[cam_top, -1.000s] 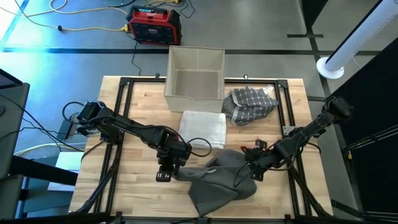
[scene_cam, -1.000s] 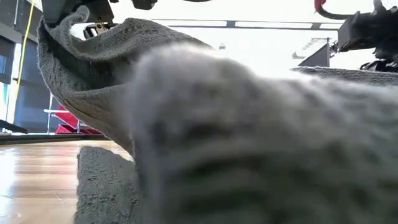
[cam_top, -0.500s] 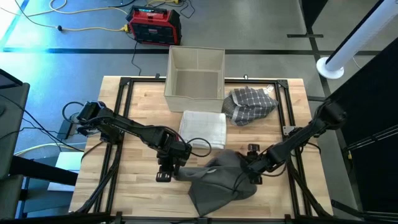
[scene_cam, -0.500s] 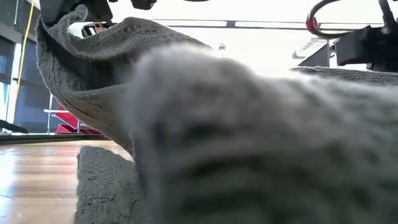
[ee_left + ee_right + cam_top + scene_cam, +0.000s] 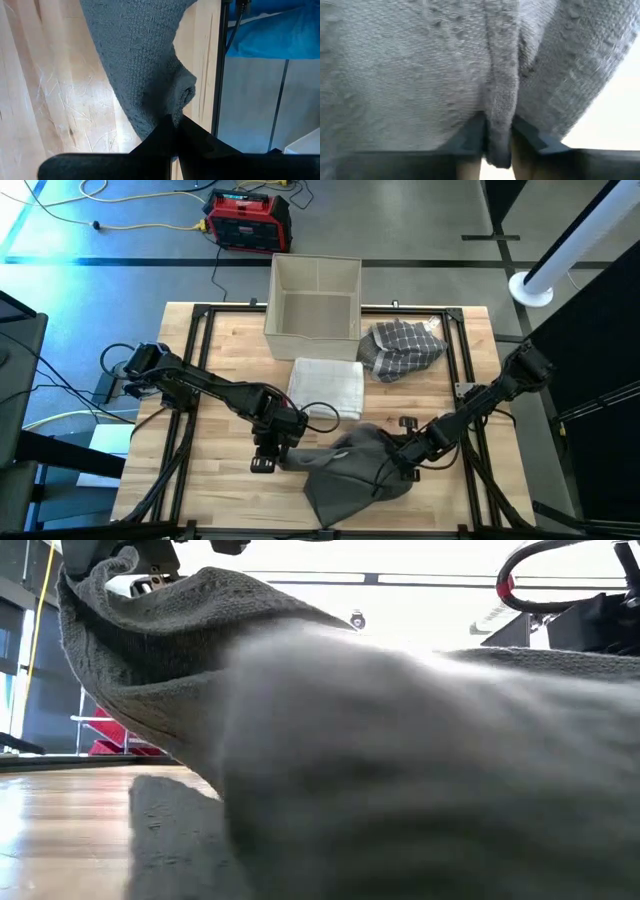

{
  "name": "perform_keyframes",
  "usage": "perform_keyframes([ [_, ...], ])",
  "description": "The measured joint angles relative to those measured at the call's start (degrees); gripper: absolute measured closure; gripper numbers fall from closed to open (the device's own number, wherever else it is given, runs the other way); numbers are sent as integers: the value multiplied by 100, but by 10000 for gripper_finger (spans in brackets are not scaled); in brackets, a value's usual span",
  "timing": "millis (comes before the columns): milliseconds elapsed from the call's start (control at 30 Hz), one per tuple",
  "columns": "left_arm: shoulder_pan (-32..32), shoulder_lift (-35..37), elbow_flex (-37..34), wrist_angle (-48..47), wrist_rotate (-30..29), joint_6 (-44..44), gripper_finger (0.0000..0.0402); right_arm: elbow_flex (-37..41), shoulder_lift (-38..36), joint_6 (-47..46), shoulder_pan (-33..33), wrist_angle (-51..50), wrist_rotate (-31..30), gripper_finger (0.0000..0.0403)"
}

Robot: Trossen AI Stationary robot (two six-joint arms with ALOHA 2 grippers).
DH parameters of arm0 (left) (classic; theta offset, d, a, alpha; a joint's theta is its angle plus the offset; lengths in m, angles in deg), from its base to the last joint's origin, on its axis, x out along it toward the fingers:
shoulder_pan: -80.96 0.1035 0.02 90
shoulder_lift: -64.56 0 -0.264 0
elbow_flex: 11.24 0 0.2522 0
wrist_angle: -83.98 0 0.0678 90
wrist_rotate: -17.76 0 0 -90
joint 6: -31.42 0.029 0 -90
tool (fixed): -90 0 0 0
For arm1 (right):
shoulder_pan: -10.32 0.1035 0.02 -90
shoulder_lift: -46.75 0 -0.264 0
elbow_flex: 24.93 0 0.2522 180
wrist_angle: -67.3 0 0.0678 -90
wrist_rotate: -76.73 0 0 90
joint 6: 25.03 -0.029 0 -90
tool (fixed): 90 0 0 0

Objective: Fold towel
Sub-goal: Fold the gray towel

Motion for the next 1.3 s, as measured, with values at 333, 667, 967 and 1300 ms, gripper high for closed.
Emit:
perform_keyframes([
  [333, 22, 0, 0, 0, 0, 39, 401, 0, 14, 90, -2, 282, 458, 309],
  [667, 51, 0, 0, 60, -5, 16, 401, 0, 14, 315, -2, 661, 1249, 270],
  [967, 50, 0, 0, 94, -25, 9, 401, 0, 14, 142, -2, 764, 2057, 270],
  [1300, 50, 0, 0, 101, -28, 5, 401, 0, 13, -20, -2, 1391, 1740, 270],
])
